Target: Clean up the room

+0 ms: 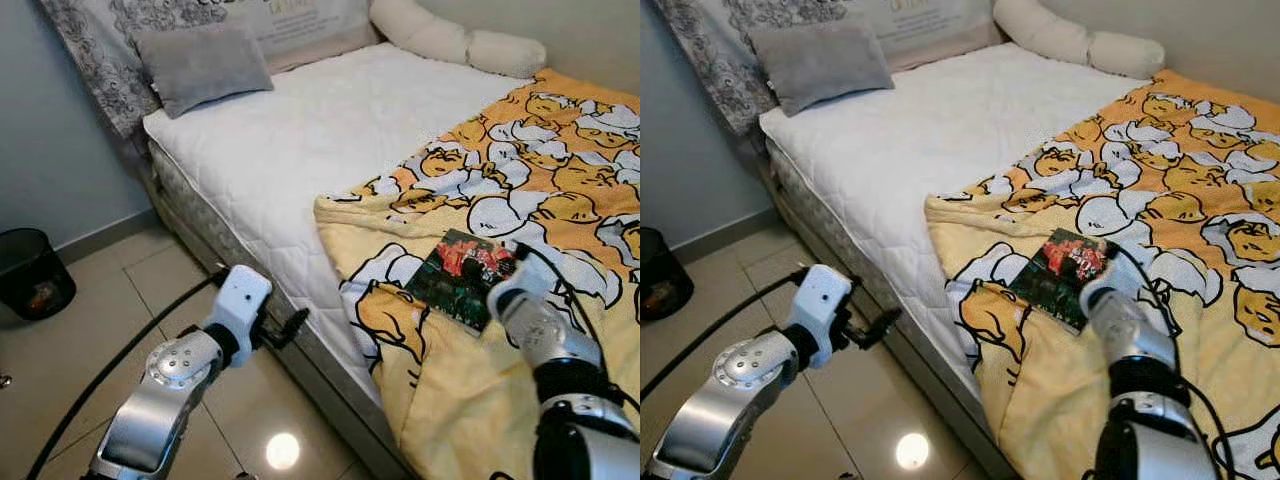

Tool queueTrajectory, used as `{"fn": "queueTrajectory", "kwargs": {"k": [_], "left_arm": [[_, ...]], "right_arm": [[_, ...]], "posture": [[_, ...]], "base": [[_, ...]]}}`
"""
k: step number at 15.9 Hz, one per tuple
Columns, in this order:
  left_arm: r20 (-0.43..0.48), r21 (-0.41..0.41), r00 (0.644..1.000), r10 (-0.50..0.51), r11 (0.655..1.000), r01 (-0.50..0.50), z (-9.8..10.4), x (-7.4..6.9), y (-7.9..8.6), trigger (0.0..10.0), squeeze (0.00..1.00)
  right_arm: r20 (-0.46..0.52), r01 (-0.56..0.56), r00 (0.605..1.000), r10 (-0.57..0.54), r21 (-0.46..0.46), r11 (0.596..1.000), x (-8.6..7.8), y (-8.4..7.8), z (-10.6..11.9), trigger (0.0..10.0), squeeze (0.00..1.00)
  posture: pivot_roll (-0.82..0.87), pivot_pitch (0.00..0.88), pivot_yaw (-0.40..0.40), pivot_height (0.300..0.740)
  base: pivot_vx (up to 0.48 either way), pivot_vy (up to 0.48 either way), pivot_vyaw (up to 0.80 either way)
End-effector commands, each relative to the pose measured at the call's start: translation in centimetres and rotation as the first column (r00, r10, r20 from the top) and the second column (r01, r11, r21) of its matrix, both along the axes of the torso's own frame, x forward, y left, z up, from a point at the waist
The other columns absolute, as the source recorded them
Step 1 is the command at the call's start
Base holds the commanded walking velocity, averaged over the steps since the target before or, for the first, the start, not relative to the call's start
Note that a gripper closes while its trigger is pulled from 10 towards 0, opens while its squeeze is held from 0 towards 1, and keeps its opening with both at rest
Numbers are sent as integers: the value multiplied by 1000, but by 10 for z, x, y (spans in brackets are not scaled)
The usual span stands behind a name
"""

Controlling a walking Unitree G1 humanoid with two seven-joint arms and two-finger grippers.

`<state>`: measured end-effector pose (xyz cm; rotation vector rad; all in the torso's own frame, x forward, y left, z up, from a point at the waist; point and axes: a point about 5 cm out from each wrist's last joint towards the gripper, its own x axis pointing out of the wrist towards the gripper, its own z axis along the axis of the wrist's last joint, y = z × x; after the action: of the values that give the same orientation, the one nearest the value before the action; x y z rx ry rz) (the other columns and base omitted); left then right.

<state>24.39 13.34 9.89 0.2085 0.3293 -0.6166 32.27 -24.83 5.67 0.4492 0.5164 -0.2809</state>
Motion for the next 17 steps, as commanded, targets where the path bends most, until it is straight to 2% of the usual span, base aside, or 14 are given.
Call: {"fn": "queueTrajectory", "kwargs": {"k": [1, 3, 4, 5, 6, 8, 10, 13, 17], "left_arm": [[-5, -12, 999, -49, 999, 49, 4, -1, -4, 10000, 1000], [-38, -38, 994, -102, 994, 100, 2, -4, -8, 10000, 1000], [-62, -61, 987, -145, 988, 141, 1, -6, -11, 10000, 1000], [-73, -69, 980, -186, 981, 181, 0, -7, -13, 10000, 1000], [-72, -69, 971, -230, 972, 225, 0, -9, -16, 10000, 1000], [-94, -99, 954, -285, 956, 276, 0, -10, -21, 10000, 1000], [-115, -156, 921, -371, 923, 352, 4, -11, -29, 10000, 1000], [-137, -202, 876, -463, 878, 433, 11, -17, -35, 10000, 1000], [-140, -179, 883, -449, 888, 423, 12, -15, -36, 10000, 1000]], "right_arm": [[12, 9, 1000, -9, -2, 1000, 4, -5, 4, 10000, 1000], [-17, 22, 1000, -21, 19, 1000, 1, -11, 0, 10000, 1000], [-57, -17, 998, 20, 52, 998, -1, -11, -4, 10000, 949], [-78, -47, 995, 54, 91, 995, -4, -11, -8, 10000, 247], [-78, -64, 994, 76, 143, 988, -5, -11, -10, 10000, 0], [-92, -67, 992, 82, 160, 985, -9, -15, -12, 10000, 0], [-107, -65, 991, 83, 169, 984, -11, -16, -15, 10000, 0], [-108, -64, 990, 95, 262, 963, -13, -10, -20, 10000, 0], [-172, -20, 982, 82, 334, 942, -27, -1, -39, 10000, 0]], "posture": [[-34, 0, 27, 740], [-38, 0, 27, 740], [-40, 0, 29, 740], [-42, 0, 29, 740], [-48, 0, 28, 740], [-51, 0, 24, 740], [-50, 0, 22, 740], [-49, 0, 21, 740], [-45, 0, 18, 740]], "base": [[0, 0, 0], [0, 0, 0], [0, 0, 0], [0, 0, 0], [0, 0, 0], [0, 0, 0], [0, 0, 0], [0, 0, 0], [0, 0, 0]]}}
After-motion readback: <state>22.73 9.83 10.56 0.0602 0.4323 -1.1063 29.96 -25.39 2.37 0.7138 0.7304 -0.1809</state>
